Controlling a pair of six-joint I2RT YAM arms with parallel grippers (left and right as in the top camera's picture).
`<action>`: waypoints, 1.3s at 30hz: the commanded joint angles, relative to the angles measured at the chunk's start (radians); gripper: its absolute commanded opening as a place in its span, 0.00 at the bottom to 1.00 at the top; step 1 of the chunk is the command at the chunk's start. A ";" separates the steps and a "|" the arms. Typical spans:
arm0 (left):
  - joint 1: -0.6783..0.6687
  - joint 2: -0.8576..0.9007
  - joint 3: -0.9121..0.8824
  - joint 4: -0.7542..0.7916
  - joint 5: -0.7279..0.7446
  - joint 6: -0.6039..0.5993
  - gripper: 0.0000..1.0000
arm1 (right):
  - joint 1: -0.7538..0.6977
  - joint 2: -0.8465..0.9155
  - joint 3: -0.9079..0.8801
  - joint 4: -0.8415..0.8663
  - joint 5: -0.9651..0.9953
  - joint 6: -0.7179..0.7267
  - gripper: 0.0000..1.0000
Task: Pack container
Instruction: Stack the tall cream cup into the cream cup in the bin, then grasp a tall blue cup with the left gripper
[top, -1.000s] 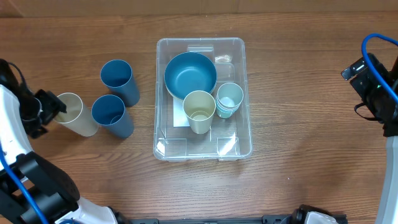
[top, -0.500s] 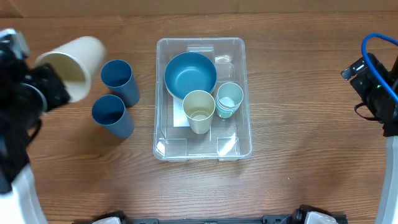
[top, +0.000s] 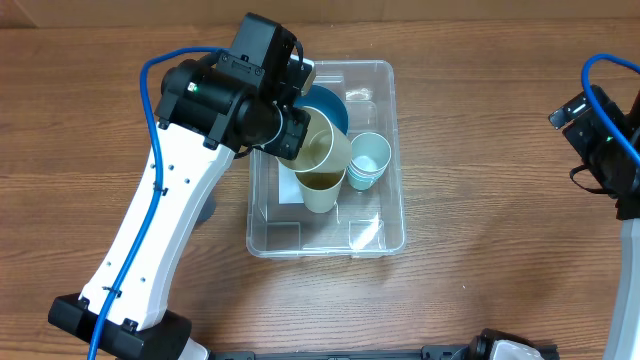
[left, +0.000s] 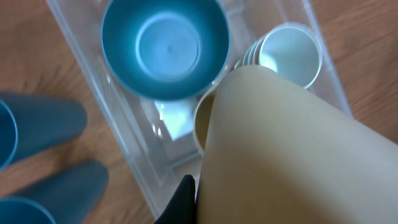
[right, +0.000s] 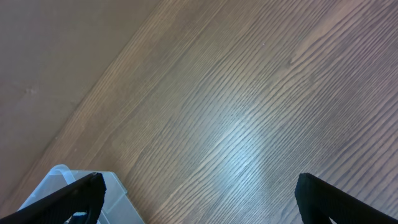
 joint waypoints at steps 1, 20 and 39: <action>-0.012 -0.016 0.009 -0.062 0.005 0.021 0.04 | -0.005 -0.006 0.007 0.004 0.005 0.004 1.00; 0.291 0.005 0.040 0.008 -0.285 -0.200 0.90 | -0.005 -0.006 0.007 0.004 0.005 0.004 1.00; 0.549 0.389 0.039 0.047 -0.119 -0.215 0.04 | -0.005 -0.006 0.007 0.004 0.005 0.004 1.00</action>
